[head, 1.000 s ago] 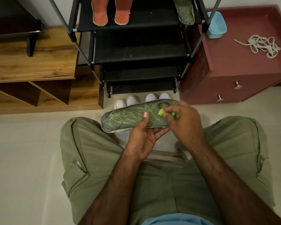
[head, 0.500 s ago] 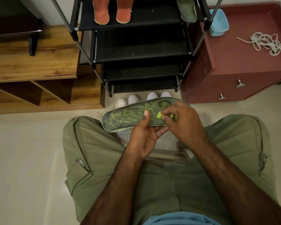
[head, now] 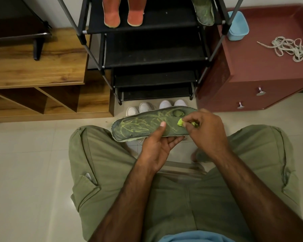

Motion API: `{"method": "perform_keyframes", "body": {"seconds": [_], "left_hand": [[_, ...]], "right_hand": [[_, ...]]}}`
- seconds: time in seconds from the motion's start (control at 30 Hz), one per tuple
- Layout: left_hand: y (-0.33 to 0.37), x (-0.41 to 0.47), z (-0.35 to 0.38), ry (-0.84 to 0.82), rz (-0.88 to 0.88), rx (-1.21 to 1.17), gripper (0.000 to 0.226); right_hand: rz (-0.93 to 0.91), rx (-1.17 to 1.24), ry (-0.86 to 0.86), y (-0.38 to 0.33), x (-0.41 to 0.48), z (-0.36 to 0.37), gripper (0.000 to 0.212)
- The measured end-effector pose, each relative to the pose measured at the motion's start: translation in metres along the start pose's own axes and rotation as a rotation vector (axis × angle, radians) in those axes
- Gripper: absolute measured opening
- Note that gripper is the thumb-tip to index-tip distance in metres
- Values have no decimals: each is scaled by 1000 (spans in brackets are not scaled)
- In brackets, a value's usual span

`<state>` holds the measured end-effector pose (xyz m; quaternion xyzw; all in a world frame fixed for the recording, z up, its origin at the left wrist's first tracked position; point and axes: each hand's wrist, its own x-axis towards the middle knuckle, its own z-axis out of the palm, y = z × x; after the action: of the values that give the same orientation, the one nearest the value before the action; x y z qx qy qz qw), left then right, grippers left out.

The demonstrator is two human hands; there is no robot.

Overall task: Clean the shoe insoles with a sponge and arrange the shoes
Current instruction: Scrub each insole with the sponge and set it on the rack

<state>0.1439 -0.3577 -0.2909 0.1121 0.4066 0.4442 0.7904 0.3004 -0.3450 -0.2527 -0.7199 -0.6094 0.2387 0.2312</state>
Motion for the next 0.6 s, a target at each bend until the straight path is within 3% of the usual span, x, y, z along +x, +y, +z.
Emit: {"method": "perform_keyframes", "body": {"seconds": [0.17, 0.4, 0.6], "left_hand": [[-5, -1, 5, -38, -3, 11, 42], [-6, -3, 6, -40, 16, 51, 40], [-5, -3, 5, -35, 15, 32, 41]], "right_hand": [[17, 105, 145, -10, 16, -1, 11], [-136, 70, 8, -23, 10, 13, 13], [-7, 1, 75, -14, 17, 2, 13]]}}
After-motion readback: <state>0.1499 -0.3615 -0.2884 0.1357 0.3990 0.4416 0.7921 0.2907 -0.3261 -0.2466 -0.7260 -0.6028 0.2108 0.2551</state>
